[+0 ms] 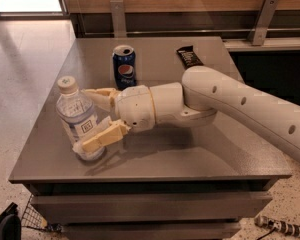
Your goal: Pick blue plastic bottle
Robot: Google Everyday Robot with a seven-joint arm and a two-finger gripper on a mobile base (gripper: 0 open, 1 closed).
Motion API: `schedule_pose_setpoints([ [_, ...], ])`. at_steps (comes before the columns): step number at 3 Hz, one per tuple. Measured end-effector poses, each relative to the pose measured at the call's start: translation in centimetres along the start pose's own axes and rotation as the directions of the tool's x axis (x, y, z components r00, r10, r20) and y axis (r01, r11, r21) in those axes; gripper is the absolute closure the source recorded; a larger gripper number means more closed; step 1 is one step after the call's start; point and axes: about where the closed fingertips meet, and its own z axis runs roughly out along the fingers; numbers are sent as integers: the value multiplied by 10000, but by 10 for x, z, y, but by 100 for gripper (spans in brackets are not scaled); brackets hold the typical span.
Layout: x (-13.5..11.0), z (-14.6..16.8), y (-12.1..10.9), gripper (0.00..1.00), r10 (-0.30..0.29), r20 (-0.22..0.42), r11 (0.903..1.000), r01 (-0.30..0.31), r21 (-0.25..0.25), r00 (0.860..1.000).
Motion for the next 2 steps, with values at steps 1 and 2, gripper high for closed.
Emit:
schedule_pose_setpoints([
  [1,-1,0,1,46,-11,1,10000,11,6,10000],
  [2,-2,1,1,70,-28,0,10000,28,-26,10000],
])
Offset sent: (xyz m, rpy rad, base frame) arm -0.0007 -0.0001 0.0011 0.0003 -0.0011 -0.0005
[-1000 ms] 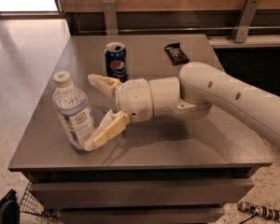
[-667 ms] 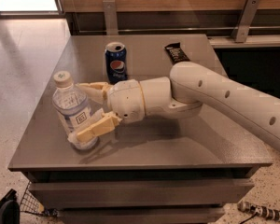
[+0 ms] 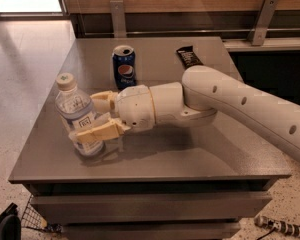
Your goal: Pick blue plastic bottle
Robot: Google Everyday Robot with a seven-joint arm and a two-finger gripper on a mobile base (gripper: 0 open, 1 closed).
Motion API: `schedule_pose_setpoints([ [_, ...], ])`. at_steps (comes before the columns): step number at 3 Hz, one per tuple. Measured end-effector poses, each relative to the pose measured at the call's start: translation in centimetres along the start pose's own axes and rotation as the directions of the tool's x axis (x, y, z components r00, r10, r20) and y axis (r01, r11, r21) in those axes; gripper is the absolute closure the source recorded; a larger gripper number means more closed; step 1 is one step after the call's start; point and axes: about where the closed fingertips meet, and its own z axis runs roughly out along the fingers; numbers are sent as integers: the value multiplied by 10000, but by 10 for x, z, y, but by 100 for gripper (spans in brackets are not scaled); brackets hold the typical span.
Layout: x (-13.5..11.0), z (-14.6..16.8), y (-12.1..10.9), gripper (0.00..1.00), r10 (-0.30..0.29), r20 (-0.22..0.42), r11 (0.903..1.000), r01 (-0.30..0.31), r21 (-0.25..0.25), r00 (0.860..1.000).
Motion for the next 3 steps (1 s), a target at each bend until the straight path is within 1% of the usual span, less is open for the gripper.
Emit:
schedule_pose_setpoints([
  [1,-1,3,1,99,-25,-2,10000,25,-53,10000],
  [2,-2,3,2,100,-31,-2,10000,31,-66,10000],
  [3,-21,-2,-1,100,-237,-109,9997,236,-77,9997],
])
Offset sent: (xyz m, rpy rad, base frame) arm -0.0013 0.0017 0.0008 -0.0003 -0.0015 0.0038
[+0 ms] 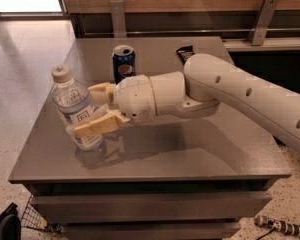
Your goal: Pick blue plastic bottle
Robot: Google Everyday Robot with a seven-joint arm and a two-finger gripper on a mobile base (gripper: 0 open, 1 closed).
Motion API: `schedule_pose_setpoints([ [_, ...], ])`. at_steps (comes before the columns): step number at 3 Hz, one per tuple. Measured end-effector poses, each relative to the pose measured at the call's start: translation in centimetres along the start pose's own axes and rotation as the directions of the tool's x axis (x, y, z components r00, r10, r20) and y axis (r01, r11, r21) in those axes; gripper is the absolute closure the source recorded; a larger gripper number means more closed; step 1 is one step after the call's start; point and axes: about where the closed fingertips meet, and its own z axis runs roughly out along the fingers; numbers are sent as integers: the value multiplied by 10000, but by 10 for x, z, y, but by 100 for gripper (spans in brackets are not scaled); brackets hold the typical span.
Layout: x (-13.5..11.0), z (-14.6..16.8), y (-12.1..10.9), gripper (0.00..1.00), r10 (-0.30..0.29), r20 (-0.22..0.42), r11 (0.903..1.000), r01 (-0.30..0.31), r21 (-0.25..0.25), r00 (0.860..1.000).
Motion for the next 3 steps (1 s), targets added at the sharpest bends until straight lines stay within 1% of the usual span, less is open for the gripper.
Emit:
schedule_pose_setpoints([
  [1,-38,-9,-6,100,-372,-223,9993,373,8,9991],
  [2,-92,-26,-16,100,-977,-590,9951,984,93,9935],
  [3,-108,-30,-19,100,-1201,-725,9926,1213,114,9901],
])
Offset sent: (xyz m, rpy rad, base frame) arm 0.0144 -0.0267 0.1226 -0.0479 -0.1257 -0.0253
